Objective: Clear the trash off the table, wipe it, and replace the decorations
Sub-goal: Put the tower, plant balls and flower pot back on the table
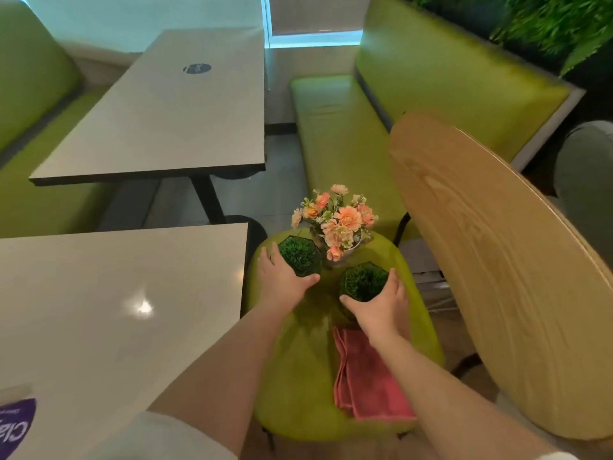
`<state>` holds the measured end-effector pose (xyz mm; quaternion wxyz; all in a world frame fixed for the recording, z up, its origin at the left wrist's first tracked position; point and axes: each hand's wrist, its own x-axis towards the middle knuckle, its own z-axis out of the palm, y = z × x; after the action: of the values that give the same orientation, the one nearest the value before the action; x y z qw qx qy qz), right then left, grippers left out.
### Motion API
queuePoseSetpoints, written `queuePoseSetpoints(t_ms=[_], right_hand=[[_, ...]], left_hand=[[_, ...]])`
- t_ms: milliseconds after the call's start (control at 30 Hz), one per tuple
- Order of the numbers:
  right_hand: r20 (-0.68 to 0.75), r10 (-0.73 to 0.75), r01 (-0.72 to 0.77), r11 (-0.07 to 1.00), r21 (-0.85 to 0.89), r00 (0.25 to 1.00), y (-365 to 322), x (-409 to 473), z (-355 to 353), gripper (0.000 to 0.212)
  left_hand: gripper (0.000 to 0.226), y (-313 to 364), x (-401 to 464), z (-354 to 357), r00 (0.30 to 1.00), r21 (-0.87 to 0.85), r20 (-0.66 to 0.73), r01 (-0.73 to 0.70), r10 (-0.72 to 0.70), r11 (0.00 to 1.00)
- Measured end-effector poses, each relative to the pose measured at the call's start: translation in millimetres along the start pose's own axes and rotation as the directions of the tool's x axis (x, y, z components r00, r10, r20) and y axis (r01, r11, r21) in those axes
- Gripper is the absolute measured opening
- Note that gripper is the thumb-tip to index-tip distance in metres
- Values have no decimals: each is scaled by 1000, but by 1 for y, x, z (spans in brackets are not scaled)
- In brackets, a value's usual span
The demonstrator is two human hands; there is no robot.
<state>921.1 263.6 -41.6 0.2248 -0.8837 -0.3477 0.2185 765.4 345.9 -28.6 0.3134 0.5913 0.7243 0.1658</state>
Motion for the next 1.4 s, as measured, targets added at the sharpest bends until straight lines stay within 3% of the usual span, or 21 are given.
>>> queuePoseSetpoints(t_ms=[300, 733, 1033, 1400], right_hand=[[-18, -58, 59, 997, 45, 998, 3, 3, 8, 119], [-12, -216, 217, 975, 52, 976, -22, -56, -4, 116], [165, -365, 350, 930, 114, 916, -58, -159, 35, 117], [196, -434, 391, 893, 223, 879, -121, -300, 124, 109]], left_hand=[[121, 3, 16, 1, 997, 0, -32, 70, -70, 998], [104, -42, -47, -61, 986, -47, -167, -18, 10, 999], [103, -137, -85, -141, 966, -109, -255, 21, -48, 994], [105, -288, -109, -250, 967, -79, -233, 87, -103, 993]])
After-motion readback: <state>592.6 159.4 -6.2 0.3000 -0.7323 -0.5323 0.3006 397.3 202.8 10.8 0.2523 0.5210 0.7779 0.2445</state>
